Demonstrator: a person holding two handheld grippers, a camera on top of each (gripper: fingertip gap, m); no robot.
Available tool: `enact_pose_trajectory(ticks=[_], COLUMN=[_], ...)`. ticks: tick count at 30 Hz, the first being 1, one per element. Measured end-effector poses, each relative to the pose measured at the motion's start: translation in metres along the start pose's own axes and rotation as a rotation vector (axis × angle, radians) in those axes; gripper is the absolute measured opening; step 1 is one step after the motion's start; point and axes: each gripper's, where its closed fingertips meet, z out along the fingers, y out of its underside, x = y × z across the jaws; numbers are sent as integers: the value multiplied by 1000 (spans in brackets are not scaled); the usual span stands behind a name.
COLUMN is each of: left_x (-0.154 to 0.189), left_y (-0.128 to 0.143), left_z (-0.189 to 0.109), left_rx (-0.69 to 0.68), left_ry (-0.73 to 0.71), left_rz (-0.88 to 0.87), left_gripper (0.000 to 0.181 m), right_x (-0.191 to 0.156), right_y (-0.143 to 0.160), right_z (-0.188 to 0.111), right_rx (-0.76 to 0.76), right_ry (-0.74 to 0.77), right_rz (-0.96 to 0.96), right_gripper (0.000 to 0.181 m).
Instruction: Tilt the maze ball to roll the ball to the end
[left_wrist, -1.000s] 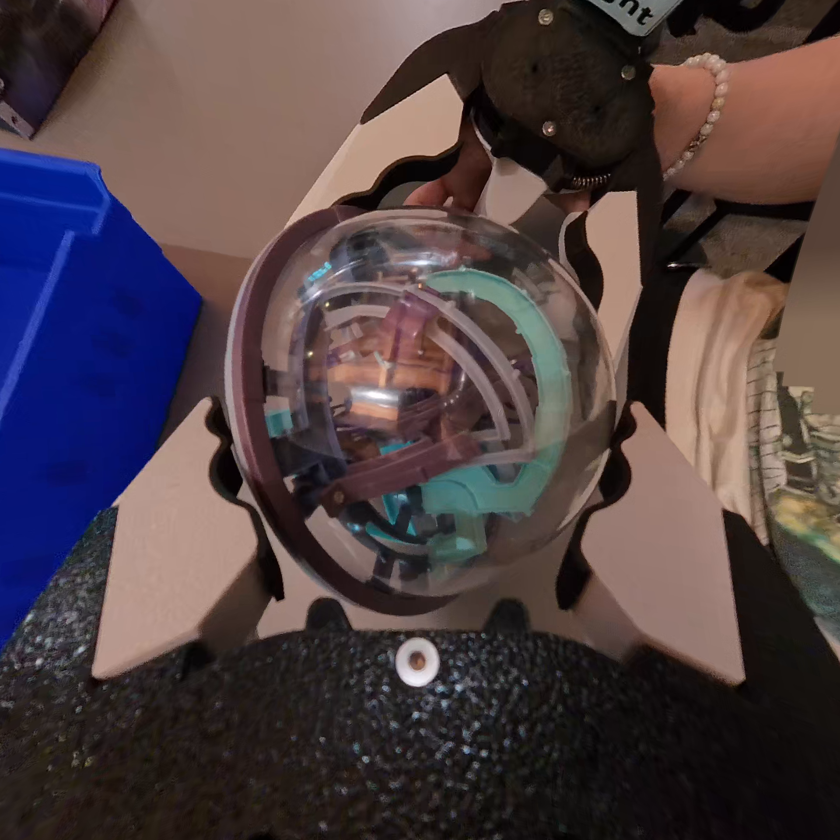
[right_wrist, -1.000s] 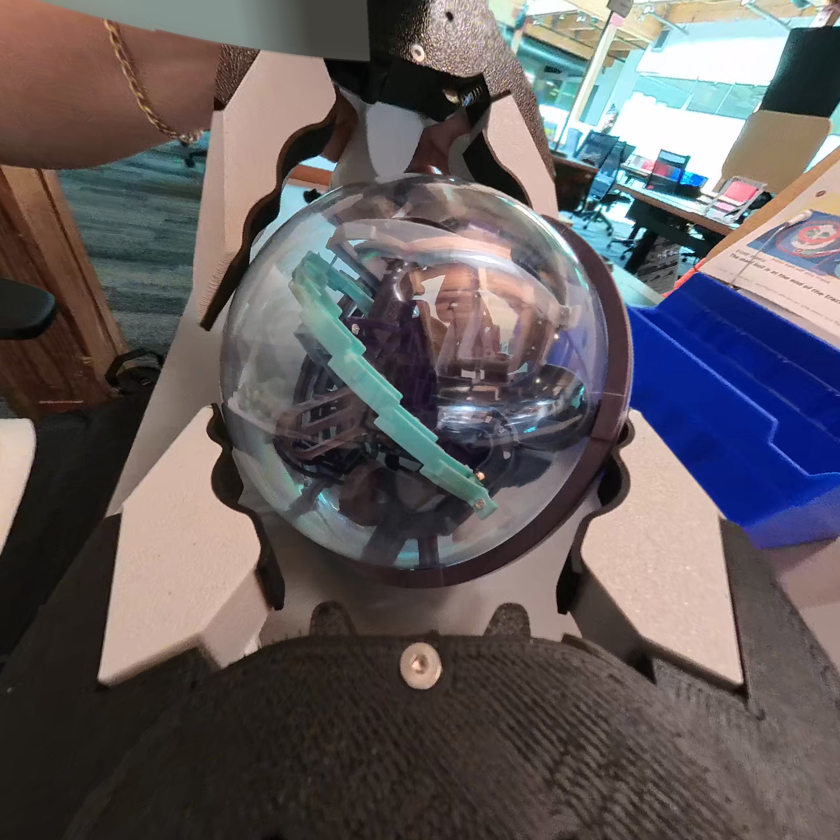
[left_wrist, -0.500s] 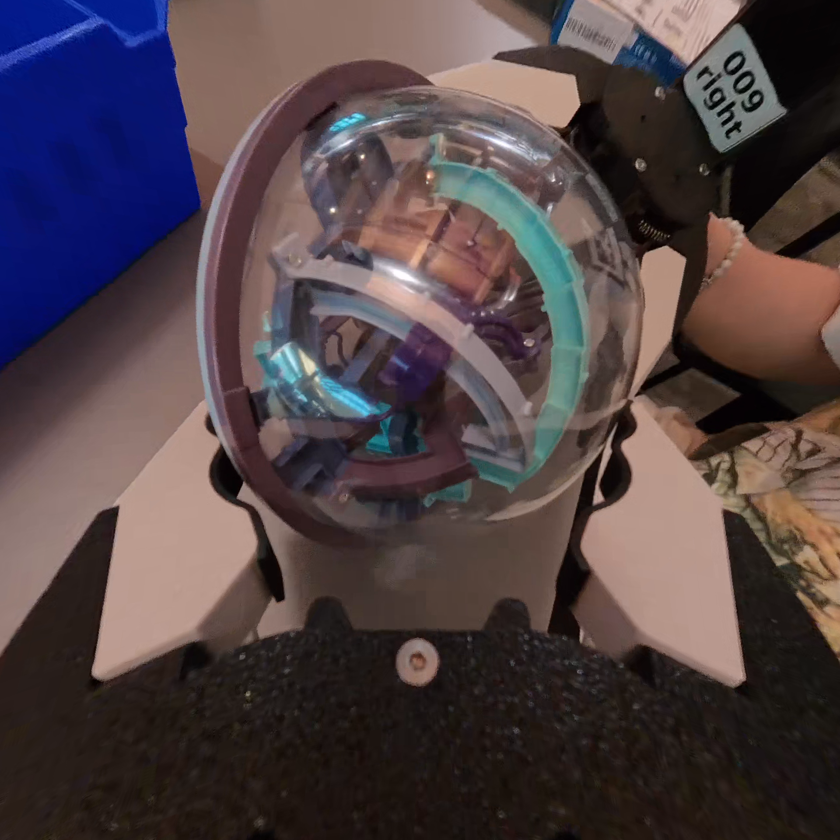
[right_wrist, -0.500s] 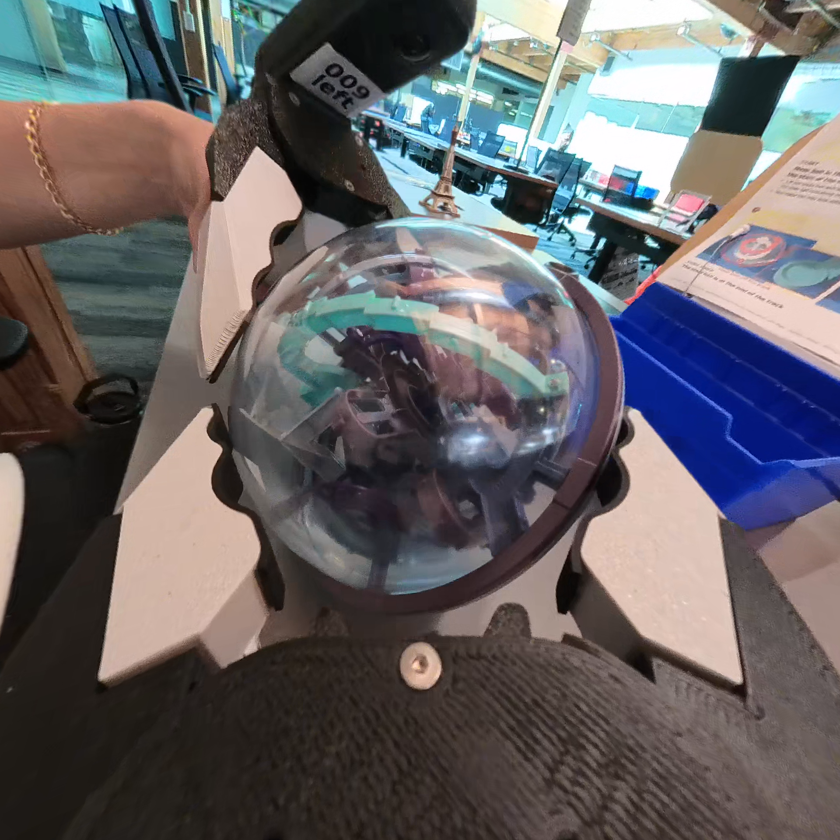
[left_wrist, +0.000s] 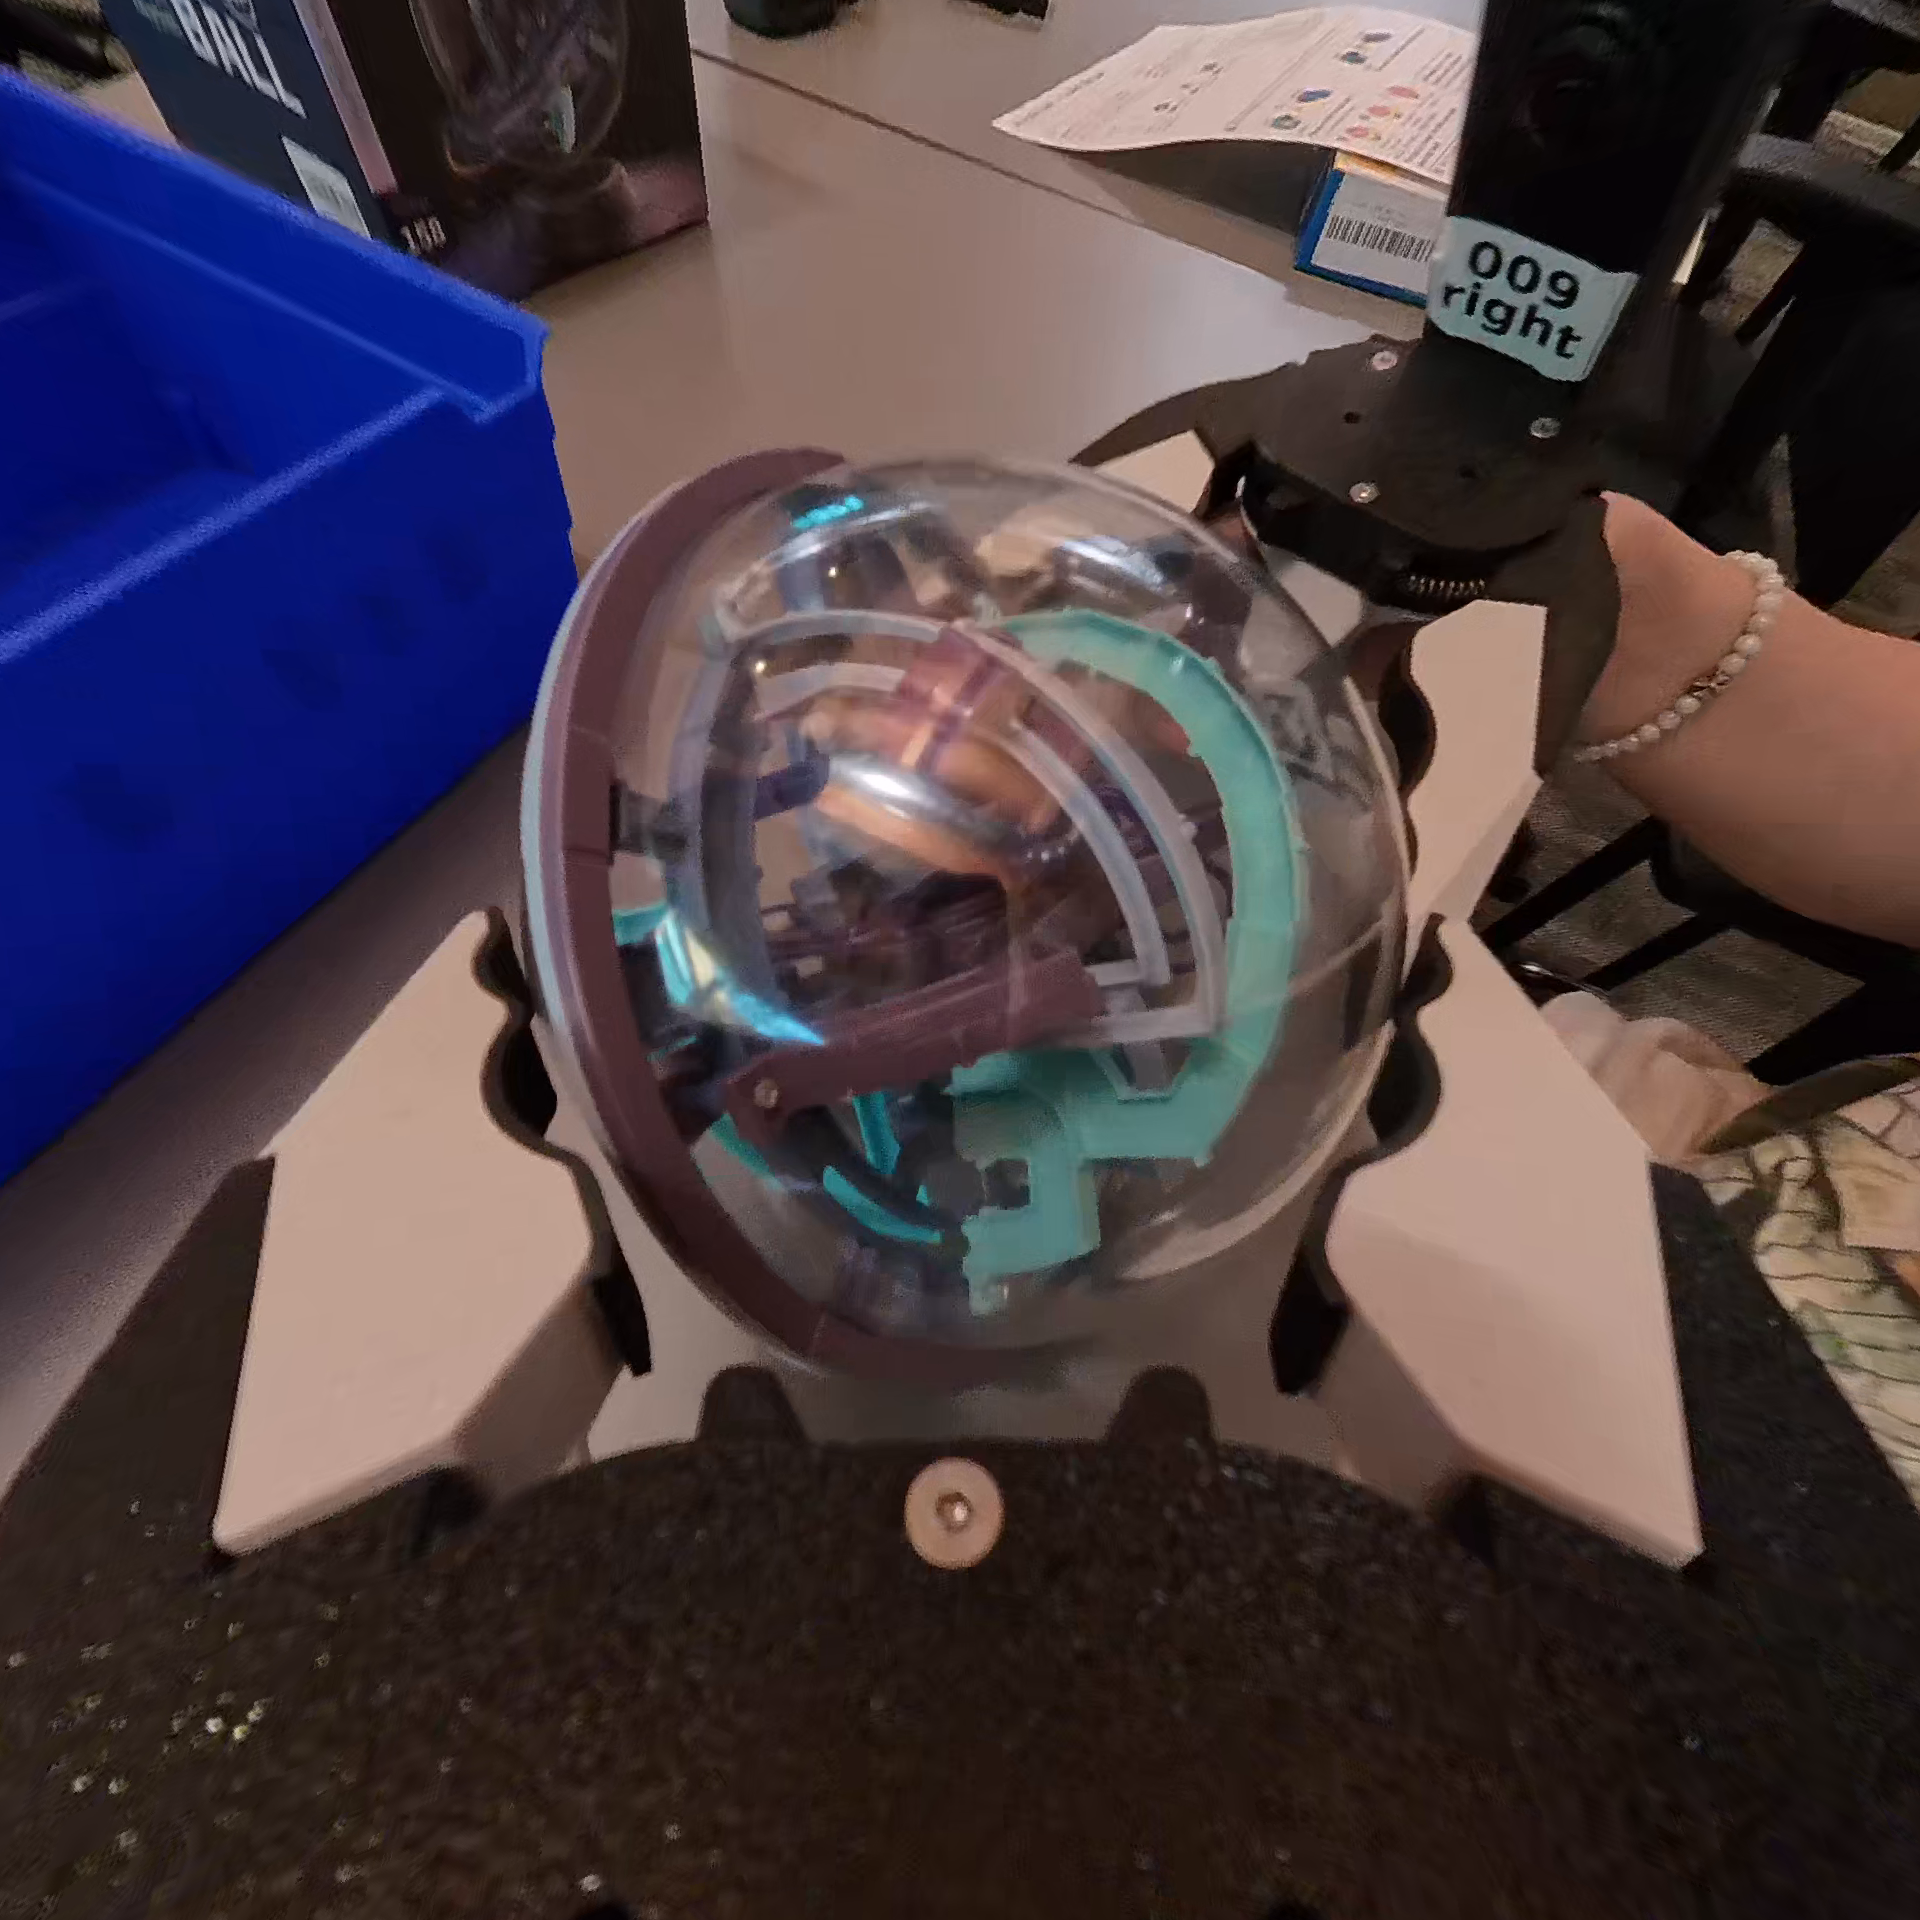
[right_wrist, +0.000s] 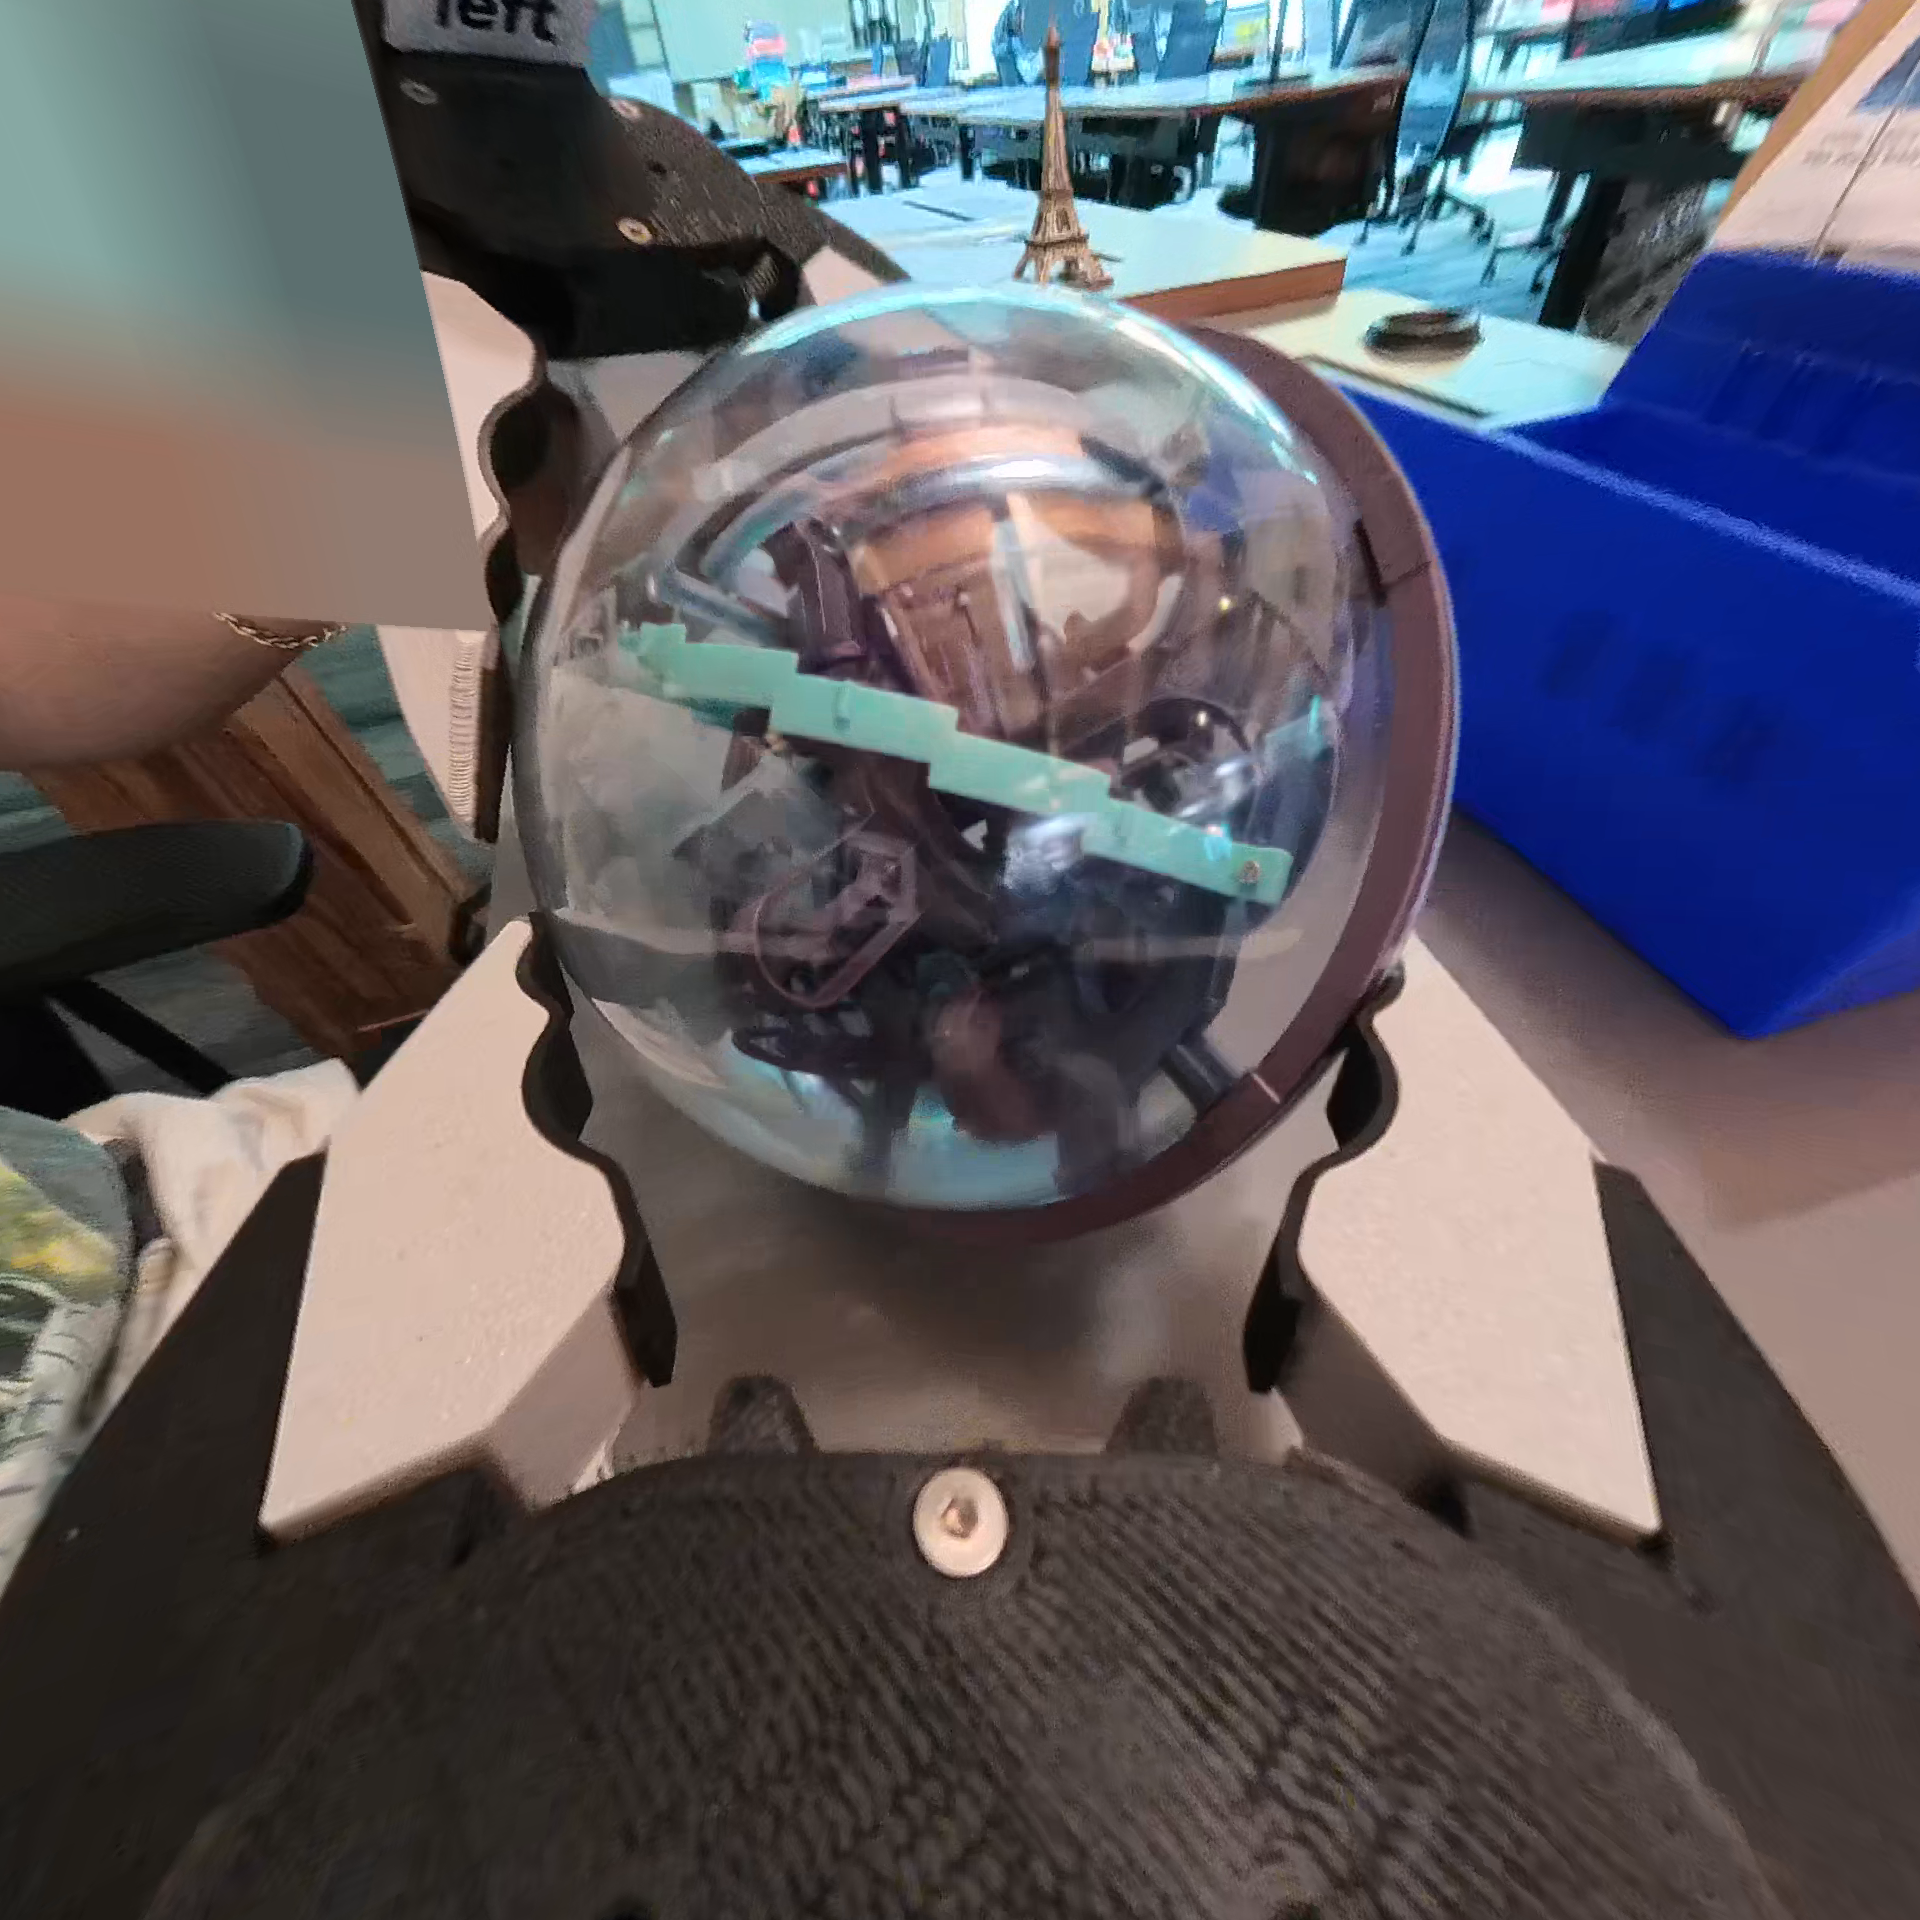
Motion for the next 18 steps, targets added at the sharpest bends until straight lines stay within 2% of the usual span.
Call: enact_pose_trajectory(ticks=[4, 6, 8, 11, 15, 17, 18], left_x=[-6, -8, -8, -9, -13, -13, -12], left_y=[-11, -12, -10, -12, -19, -20, -18], left_z=[2, 4, 9, 10, 7, 8, 10], left_rx=[64, 47, 18, 19, 35, 33, 26], left_ry=[-31, -22, 15, 38, 48, 60, 57], left_rz=[117, 25, -121, -255, -443, -372, -280], left_gripper=[156, 156, 156, 157, 149, 150, 153], right_x=[4, 6, 10, 11, 7, 10, 13], right_y=[13, 10, 1, -6, -11, -7, -4], right_z=[6, 6, 7, 7, 6, 5, 5], right_rx=[-81, -58, -5, 24, 53, 14, -7], right_ry=[4, 19, 73, 103, 125, 136, 128], right_rz=[76, 79, 53, 0, -137, -119, -74], right_gripper=[142, 146, 157, 158, 157, 156, 154])
